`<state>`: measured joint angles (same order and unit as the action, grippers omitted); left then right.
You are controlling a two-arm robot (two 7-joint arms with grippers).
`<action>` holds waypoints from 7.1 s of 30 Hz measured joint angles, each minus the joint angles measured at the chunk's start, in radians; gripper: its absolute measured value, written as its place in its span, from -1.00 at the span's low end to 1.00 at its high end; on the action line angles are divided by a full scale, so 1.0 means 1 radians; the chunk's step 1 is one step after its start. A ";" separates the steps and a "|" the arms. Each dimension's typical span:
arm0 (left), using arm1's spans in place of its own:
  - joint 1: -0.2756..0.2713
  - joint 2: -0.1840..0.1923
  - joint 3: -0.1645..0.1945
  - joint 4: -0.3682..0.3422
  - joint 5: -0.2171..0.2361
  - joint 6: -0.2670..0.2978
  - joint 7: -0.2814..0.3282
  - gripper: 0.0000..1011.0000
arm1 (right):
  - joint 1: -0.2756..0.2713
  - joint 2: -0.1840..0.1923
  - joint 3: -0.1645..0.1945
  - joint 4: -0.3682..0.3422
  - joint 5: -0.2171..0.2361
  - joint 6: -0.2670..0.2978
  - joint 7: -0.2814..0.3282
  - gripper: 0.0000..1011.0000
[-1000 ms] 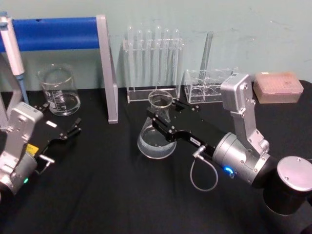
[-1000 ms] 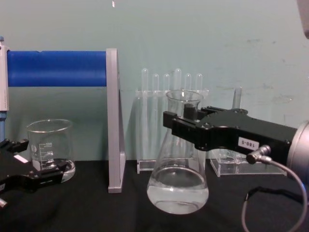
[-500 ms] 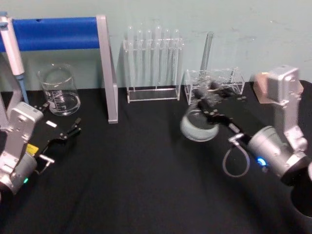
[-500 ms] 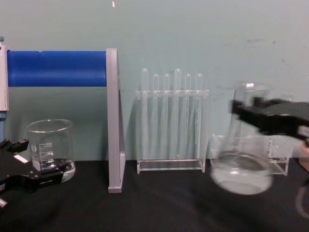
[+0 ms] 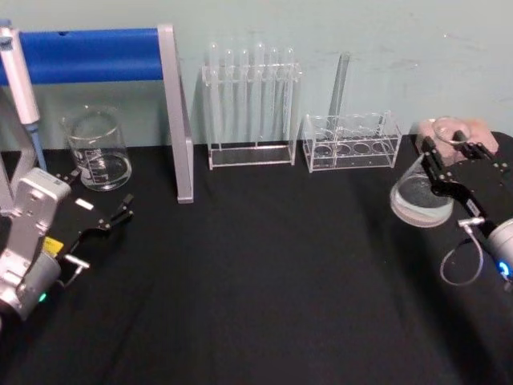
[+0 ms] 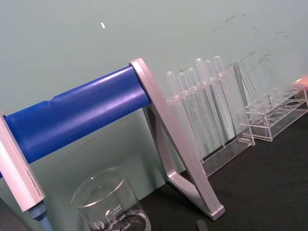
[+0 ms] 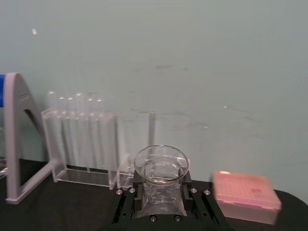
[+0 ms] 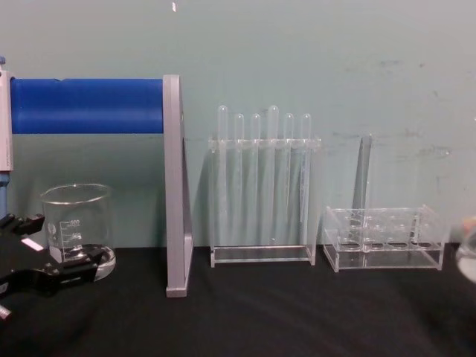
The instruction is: Grasp the erlenmeyer flask with one hand, shake it three times, then place it back.
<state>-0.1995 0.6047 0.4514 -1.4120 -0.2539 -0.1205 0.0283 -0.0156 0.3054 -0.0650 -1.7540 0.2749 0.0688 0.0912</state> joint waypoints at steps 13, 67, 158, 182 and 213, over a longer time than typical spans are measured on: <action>0.000 0.000 0.000 0.000 0.000 0.000 0.000 0.98 | 0.023 -0.019 -0.007 0.020 -0.016 0.002 0.063 -0.11; 0.000 0.000 0.000 0.000 0.000 0.000 0.000 0.98 | -0.008 -0.019 0.016 -0.005 -0.019 0.004 -0.030 -0.11; 0.000 0.000 0.000 0.000 0.000 0.000 0.000 0.98 | 0.222 0.102 -0.309 0.262 0.146 -0.092 0.396 -0.11; 0.000 0.000 0.000 0.000 0.000 0.000 0.000 0.98 | 0.243 0.114 -0.344 0.317 0.158 -0.134 0.434 -0.11; 0.000 0.000 0.000 0.000 0.000 0.000 0.000 0.98 | 0.272 0.110 -0.366 0.379 0.148 -0.132 0.450 -0.11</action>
<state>-0.1995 0.6047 0.4514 -1.4120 -0.2539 -0.1205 0.0283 0.2562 0.4153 -0.4310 -1.3747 0.4232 -0.0627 0.5415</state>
